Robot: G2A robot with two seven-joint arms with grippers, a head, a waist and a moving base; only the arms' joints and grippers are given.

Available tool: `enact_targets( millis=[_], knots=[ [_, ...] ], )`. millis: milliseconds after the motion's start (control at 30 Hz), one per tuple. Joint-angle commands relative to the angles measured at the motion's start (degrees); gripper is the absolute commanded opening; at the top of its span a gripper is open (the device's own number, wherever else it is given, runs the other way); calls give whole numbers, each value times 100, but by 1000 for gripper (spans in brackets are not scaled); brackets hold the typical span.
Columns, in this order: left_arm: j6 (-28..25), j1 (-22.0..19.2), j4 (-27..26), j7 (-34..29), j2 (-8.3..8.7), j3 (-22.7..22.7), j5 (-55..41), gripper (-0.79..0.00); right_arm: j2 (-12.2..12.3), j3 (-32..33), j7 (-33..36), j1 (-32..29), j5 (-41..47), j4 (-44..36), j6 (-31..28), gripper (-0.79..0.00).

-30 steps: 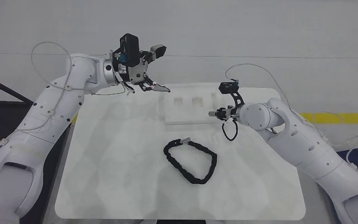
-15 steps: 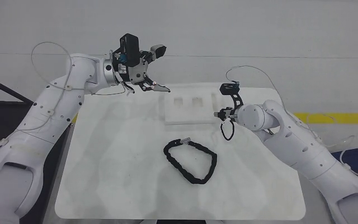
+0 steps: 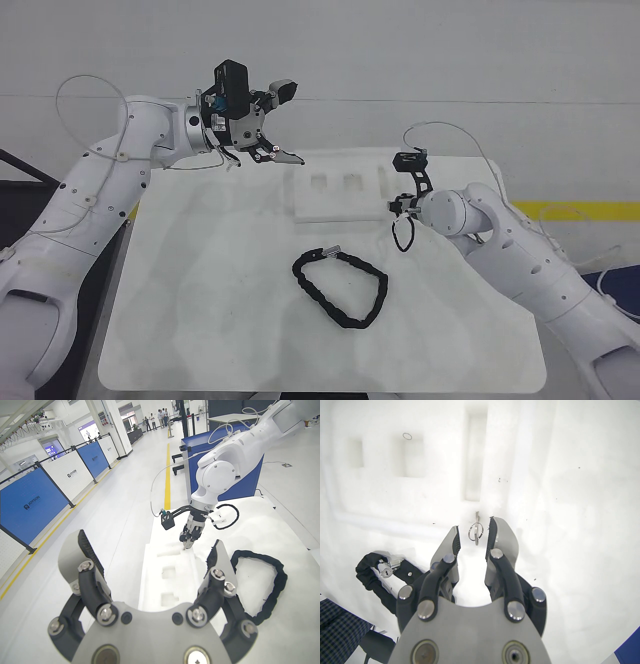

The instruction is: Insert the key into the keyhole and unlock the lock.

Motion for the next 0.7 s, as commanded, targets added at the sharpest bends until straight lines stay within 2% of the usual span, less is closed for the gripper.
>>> enact_targets(
  millis=[0,67,100,400,667],
  knots=[
    [0,0,0,0,0,0,0,0,-23,23,-27,-30,-3,43,11,-674],
    [0,0,0,0,0,0,0,0,-49,48,-36,-47,-10,72,12,-773],
    [0,0,0,0,0,0,0,0,-61,59,-35,-51,-21,86,8,-785],
    [0,0,0,0,0,0,0,0,-126,239,106,-7,-151,160,-115,-785],
    [0,0,0,0,0,0,0,0,-84,469,708,40,-242,112,-624,-785]
  ],
)
